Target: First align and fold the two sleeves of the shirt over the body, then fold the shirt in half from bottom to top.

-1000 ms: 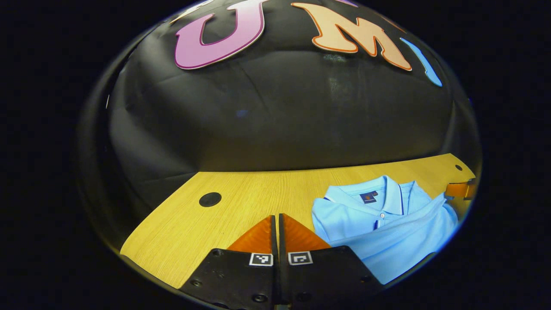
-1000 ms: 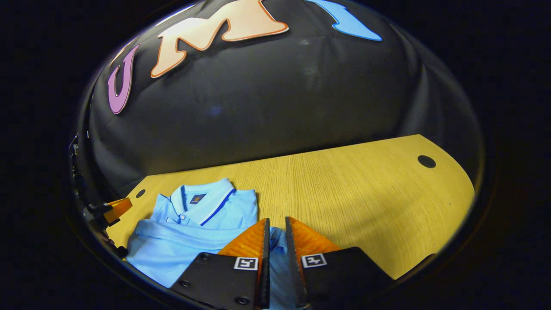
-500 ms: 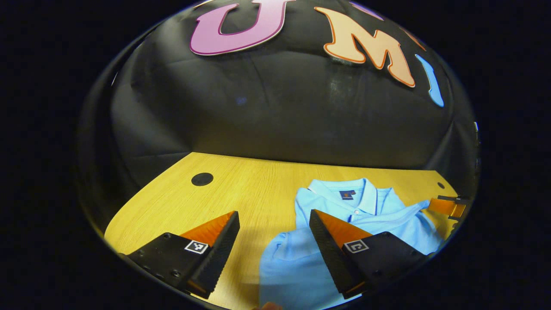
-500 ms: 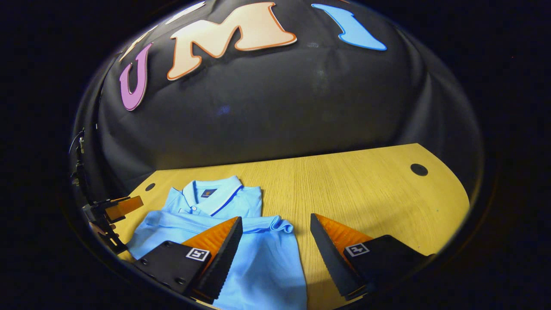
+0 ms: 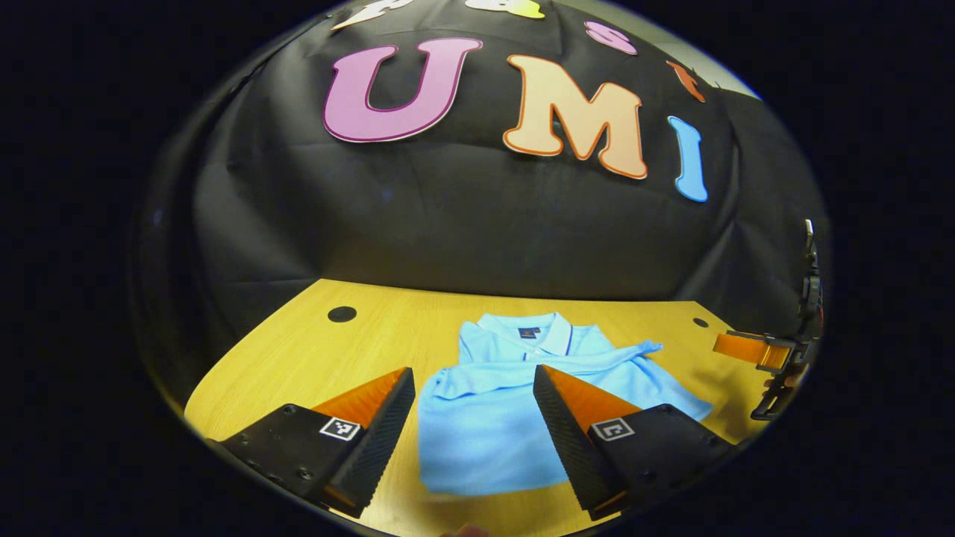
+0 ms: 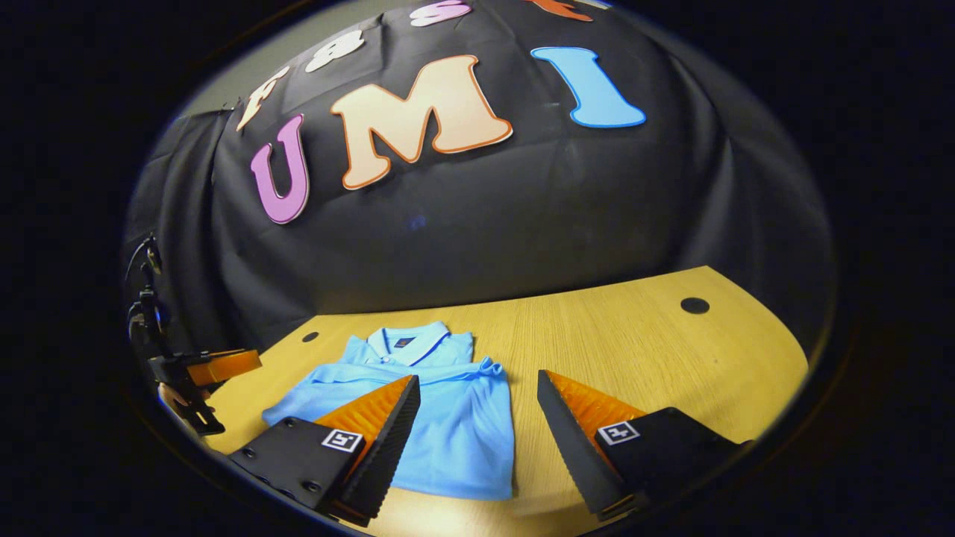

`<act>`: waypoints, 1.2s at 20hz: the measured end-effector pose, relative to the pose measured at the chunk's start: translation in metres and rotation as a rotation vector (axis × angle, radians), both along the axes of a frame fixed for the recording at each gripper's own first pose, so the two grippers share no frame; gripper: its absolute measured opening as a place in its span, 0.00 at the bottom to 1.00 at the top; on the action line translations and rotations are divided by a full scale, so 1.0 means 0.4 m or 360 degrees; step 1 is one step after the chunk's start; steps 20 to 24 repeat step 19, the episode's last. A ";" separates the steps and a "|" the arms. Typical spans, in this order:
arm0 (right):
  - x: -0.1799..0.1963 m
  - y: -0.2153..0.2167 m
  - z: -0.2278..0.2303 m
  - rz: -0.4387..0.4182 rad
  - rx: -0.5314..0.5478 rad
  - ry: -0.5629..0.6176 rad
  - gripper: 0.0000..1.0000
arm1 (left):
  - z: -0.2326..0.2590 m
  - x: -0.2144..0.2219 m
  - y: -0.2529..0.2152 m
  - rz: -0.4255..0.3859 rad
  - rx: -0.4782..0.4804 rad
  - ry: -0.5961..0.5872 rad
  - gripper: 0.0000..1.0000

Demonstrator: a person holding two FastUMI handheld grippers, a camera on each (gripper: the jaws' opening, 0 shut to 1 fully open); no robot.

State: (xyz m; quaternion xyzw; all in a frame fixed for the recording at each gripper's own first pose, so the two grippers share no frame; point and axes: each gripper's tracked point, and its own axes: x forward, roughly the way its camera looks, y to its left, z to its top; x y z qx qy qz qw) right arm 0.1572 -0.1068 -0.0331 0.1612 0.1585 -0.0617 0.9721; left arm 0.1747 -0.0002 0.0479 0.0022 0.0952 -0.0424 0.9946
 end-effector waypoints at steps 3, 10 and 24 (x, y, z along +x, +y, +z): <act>-0.082 0.004 -0.002 -0.0010 0.0046 -0.0045 0.98 | -0.025 -0.067 -0.024 -0.0036 0.0040 0.0006 0.96; -0.225 0.034 0.025 -0.0017 -0.0077 -0.0197 0.98 | -0.172 -0.185 -0.048 -0.0075 0.0047 0.0170 0.96; -0.298 0.063 0.031 -0.0035 -0.0092 -0.0273 0.98 | -0.238 -0.258 -0.009 0.0009 -0.0014 0.0259 0.96</act>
